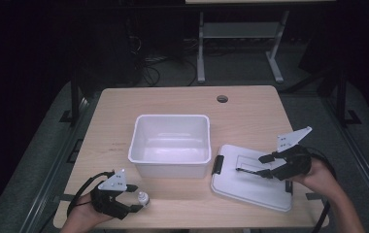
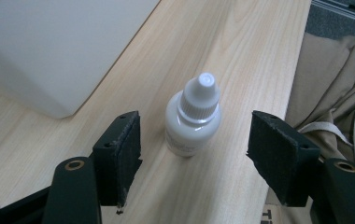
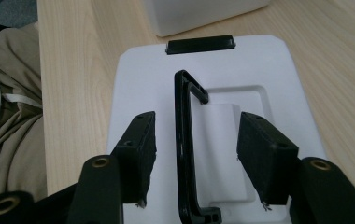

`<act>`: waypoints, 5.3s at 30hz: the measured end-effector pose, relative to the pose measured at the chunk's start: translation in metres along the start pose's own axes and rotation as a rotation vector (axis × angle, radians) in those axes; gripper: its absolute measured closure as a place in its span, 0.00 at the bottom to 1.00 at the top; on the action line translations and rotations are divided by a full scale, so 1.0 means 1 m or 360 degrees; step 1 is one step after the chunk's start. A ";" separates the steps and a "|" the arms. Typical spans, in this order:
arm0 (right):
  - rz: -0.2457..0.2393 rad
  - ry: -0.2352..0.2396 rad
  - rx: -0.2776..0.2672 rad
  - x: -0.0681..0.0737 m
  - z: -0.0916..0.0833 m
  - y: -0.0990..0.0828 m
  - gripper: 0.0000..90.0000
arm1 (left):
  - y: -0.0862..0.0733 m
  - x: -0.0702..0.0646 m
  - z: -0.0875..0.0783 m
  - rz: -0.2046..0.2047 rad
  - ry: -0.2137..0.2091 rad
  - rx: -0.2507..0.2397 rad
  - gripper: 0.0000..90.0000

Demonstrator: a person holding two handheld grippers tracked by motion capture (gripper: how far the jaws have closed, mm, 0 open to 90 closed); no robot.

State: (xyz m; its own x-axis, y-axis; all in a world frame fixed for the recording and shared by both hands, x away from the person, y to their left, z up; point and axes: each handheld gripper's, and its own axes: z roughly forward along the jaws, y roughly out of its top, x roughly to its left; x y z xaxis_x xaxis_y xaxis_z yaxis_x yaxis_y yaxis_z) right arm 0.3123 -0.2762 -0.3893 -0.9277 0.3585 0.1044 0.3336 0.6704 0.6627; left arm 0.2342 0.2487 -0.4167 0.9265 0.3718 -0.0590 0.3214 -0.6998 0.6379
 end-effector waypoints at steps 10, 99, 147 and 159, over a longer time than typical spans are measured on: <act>0.0003 0.0005 0.0002 0.000 0.000 -0.001 0.52 | 0.002 0.001 0.009 0.0003 -0.0003 0.0020 0.44; 0.0031 0.0002 -0.0022 0.000 -0.004 -0.006 0.52 | 0.045 -0.001 -0.055 0.0116 0.0088 0.0084 0.66; 0.0021 0.0004 -0.0018 -0.002 -0.004 -0.004 0.52 | 0.112 0.036 -0.089 0.0131 0.0166 0.0043 0.66; 0.0023 0.0005 -0.0018 -0.002 -0.005 -0.003 0.53 | 0.120 0.048 -0.085 0.0107 0.0185 0.0042 0.66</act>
State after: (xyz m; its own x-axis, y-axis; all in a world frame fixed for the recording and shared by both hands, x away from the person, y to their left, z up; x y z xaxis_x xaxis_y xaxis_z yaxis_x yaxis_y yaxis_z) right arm 0.3125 -0.2827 -0.3877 -0.9232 0.3661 0.1166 0.3453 0.6575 0.6697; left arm 0.3004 0.2340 -0.2774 0.9177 0.3905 0.0734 0.2659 -0.7408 0.6168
